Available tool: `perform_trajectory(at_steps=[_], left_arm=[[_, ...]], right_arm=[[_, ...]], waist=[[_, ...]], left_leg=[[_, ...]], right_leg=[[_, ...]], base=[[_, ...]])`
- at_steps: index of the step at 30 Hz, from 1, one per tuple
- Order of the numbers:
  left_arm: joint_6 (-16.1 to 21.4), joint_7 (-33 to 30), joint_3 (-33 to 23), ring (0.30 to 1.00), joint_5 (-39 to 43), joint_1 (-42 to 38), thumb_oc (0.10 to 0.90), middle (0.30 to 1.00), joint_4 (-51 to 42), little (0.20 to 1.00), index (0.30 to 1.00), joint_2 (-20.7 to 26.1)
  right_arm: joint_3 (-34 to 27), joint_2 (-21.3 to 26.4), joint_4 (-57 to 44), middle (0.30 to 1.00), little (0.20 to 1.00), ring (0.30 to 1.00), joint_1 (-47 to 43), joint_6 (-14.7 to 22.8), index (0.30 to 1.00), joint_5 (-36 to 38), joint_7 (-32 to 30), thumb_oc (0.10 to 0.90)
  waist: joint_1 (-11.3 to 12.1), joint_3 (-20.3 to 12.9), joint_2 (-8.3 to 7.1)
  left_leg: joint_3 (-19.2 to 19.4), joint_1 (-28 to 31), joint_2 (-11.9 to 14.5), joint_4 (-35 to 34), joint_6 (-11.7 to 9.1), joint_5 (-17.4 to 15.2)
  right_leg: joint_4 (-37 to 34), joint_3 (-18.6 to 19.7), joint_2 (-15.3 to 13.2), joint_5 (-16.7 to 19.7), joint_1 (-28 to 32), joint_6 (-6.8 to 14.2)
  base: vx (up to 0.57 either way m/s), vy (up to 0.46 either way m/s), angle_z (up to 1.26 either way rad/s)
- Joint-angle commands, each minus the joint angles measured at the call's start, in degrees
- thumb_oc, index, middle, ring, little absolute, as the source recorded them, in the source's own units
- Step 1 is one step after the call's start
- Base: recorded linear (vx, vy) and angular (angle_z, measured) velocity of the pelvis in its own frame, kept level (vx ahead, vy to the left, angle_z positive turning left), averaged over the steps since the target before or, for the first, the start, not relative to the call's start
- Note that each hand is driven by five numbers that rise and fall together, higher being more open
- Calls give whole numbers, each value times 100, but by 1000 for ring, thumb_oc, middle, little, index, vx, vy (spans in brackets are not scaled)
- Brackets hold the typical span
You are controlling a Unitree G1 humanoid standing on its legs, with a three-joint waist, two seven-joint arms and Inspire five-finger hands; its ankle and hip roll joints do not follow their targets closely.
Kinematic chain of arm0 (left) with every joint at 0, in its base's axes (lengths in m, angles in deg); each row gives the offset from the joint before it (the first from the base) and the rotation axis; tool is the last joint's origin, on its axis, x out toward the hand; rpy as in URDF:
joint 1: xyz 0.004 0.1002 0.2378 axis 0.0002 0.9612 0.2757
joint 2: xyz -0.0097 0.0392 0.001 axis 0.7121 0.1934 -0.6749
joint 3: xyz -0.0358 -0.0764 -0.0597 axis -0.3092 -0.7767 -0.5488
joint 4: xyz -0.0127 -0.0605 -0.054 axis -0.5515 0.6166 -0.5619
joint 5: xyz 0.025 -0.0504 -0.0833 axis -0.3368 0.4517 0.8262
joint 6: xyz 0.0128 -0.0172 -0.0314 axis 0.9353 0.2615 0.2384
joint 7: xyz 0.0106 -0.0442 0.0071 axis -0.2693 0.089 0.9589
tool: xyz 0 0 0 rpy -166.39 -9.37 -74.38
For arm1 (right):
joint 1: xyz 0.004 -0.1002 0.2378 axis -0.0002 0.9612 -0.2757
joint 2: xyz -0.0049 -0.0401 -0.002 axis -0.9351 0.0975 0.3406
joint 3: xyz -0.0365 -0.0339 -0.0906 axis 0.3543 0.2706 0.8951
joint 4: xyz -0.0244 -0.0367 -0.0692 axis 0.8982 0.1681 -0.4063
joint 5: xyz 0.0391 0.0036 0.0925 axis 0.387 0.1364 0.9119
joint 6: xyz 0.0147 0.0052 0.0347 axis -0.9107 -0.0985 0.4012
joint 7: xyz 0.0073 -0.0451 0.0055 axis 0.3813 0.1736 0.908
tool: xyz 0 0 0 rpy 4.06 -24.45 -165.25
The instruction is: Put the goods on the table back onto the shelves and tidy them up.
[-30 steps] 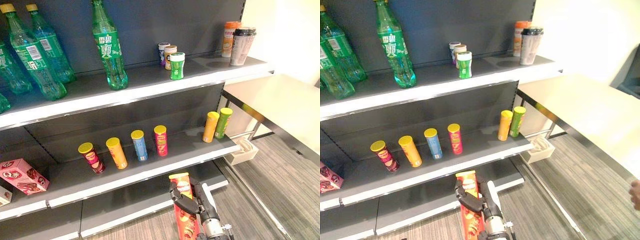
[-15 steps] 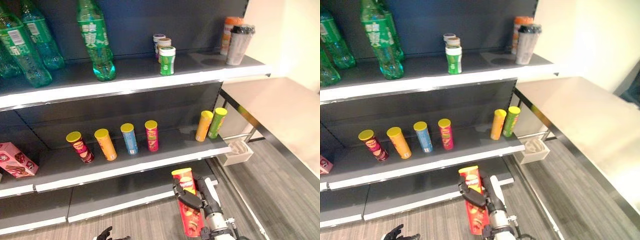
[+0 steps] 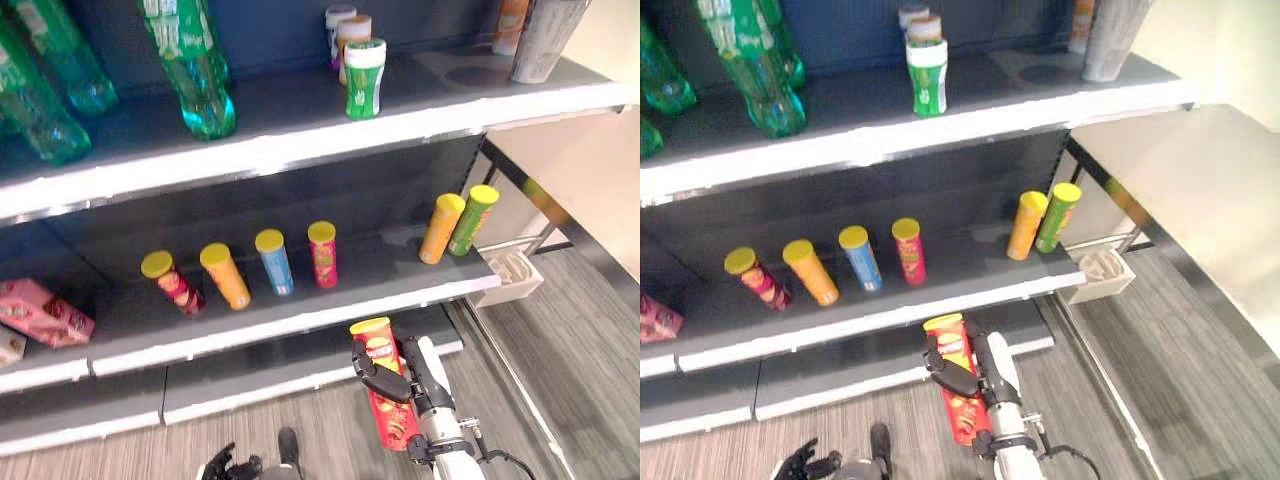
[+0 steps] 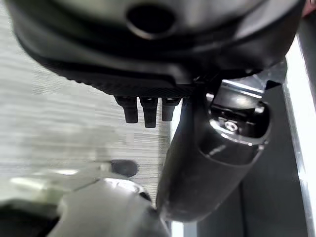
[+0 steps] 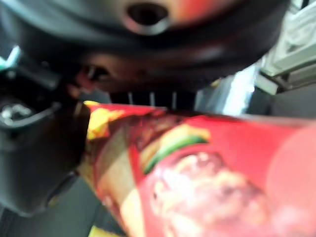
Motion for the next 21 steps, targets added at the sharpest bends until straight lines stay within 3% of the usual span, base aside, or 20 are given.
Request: perform_trajectory(at_steps=[1, 3, 5, 6, 7, 8, 9, 10, 11, 14, 21], left_arm=[[72, 17, 350, 900, -380, 93, 800, 900, -164, 900, 900, -375], [62, -23, 264, 900, -442, -22, 800, 900, -75, 900, 900, -332], [62, -60, 219, 900, -579, -131, 800, 900, 66, 900, 900, -257], [55, -67, 199, 900, -611, -132, 800, 900, 69, 900, 900, -248], [76, -47, 175, 900, -612, -169, 800, 900, 143, 900, 900, -246], [162, -92, 224, 900, -599, -266, 800, 900, 189, 900, 900, -237], [154, -71, 222, 900, -625, -222, 800, 900, 217, 900, 900, -251], [148, -96, 174, 900, -596, -192, 800, 900, 262, 900, 900, -253], [153, -160, 26, 900, -529, -162, 800, 900, 371, 900, 900, -288], [136, -107, -39, 900, -566, -43, 800, 900, 465, 900, 900, -394], [126, -67, 125, 900, -707, 95, 800, 900, 422, 900, 900, -471]], right_arm=[[19, -175, -1190, 300, 300, 300, -338, 562, 300, -59, -81, 400], [108, -243, -1216, 300, 300, 300, -432, 591, 300, -37, 41, 400], [153, -305, -1294, 300, 300, 300, -469, 642, 300, 48, 122, 400], [164, -333, -1303, 300, 300, 300, -447, 659, 300, 46, 99, 400], [108, -313, -1379, 300, 300, 300, -343, 691, 300, 20, 66, 400], [71, -246, -1452, 300, 300, 300, -236, 708, 300, -13, 124, 400], [-35, -275, -1461, 300, 300, 300, -113, 682, 300, 2, -7, 400], [-38, -302, -1507, 300, 300, 300, -23, 645, 300, -24, -28, 400], [-1, -275, -1507, 300, 300, 300, 49, 664, 300, -118, -100, 400], [-55, -157, -1515, 300, 300, 300, 161, 629, 300, -239, -21, 400], [74, -72, -1400, 300, 300, 300, 305, 726, 300, -108, 108, 400]], waist=[[-104, -402, -151], [-128, -384, -193], [-358, -106, -141], [-367, -53, -120], [-376, -67, -74], [-451, -105, -126], [-523, -135, -187], [-502, -190, -229], [-412, -300, -293], [-353, -411, -308], [-316, -365, -198]], left_leg=[[90, -522, -26, -43, 52, 363], [320, -245, -198, -117, 265, 59], [393, 172, -340, -176, 431, -342], [440, 262, -331, -176, 437, -438], [423, 257, -237, -176, 331, -491], [306, 229, -231, -176, 232, -564], [259, 160, -245, -176, 225, -440], [269, 227, -234, -176, 214, -458], [278, 272, -205, -176, 169, -464], [173, 301, -49, -176, 58, -435], [37, 204, 246, -176, -136, -264]], right_leg=[[98, -303, -2, 162, 444, 200], [1136, -271, -324, 254, -50, 360], [2918, -179, -766, 689, -1020, 662], [2968, -297, -997, 763, -1123, 689], [2393, -613, -1324, 757, -1095, 643], [1508, -549, -1380, 806, -981, 647], [784, -212, -1204, 981, -825, 689], [504, -20, -1111, 1008, -786, 724], [276, 36, -1071, 1269, -728, 804], [-316, -198, -869, 1287, -333, 795], [-406, -415, -542, 1051, -247, 720]], base=[[250, 263, -60], [187, 291, -47], [132, 256, -56], [147, 41, -14], [139, -192, 12], [77, -292, 30], [77, -247, 89], [89, -244, 117], [169, -216, 110], [130, -202, 25], [12, -106, 10]])
